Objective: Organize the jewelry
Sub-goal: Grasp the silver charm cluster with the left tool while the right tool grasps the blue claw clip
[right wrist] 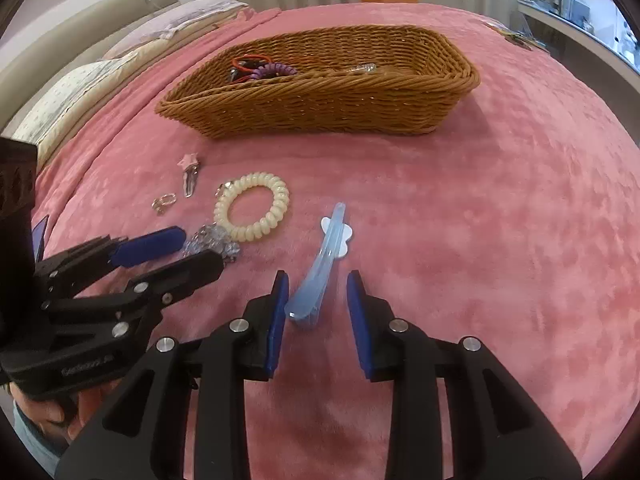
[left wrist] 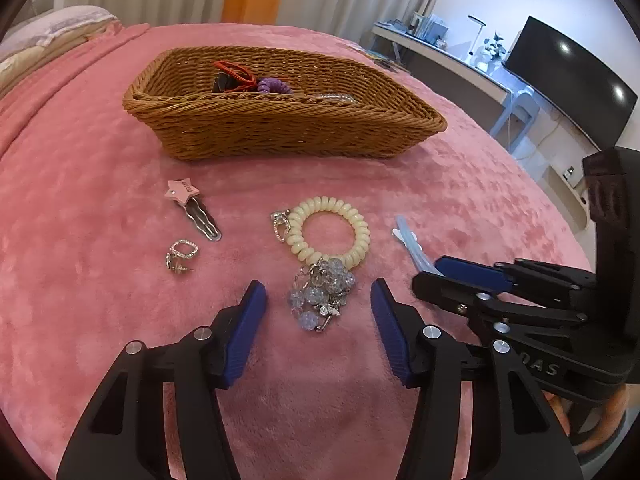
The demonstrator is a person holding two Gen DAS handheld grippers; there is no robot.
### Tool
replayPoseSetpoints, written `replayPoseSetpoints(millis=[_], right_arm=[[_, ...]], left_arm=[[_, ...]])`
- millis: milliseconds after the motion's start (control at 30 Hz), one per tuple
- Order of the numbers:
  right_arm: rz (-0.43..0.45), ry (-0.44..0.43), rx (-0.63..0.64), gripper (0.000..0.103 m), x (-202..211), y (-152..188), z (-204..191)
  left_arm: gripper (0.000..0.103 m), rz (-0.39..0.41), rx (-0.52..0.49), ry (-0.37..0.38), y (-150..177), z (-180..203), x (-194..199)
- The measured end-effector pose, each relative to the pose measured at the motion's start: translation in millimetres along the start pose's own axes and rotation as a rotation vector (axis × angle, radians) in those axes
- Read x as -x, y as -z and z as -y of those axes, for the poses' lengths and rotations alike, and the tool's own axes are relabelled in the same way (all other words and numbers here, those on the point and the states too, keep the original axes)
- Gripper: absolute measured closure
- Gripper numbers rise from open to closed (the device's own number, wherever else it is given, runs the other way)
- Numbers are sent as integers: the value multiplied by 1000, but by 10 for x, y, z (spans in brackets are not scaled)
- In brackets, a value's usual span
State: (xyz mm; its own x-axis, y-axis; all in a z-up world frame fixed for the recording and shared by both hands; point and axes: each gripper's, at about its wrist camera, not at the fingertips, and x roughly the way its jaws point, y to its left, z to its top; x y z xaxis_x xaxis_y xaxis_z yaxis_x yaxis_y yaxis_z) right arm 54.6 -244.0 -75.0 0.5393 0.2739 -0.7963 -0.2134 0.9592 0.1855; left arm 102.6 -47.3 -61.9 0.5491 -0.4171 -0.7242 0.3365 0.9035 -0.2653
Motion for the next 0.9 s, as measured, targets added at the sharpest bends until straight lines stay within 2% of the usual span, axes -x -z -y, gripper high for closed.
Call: replayPoseSetpoints(millis=[67, 100, 233, 267, 533, 767, 900], right_arm=[[7, 21, 8, 76, -22, 0, -26], [9, 39, 25, 76, -32, 6, -58], [25, 89, 77, 92, -43, 53, -156], [26, 81, 75, 92, -37, 63, -149], [54, 41, 50, 93, 91, 100, -71], [92, -14, 13, 93, 332, 13, 12], [134, -23, 13, 93, 537, -49, 30]], left_arm=[[54, 3, -8, -12, 7, 13, -13], [60, 4, -13, -22, 12, 25, -12], [79, 10, -28, -54, 28, 63, -22], [83, 12, -29, -51, 32, 63, -17], [94, 65, -56, -54, 64, 122, 124], [93, 110, -81, -23, 69, 181, 306], [93, 178, -70, 35, 24, 200, 548]])
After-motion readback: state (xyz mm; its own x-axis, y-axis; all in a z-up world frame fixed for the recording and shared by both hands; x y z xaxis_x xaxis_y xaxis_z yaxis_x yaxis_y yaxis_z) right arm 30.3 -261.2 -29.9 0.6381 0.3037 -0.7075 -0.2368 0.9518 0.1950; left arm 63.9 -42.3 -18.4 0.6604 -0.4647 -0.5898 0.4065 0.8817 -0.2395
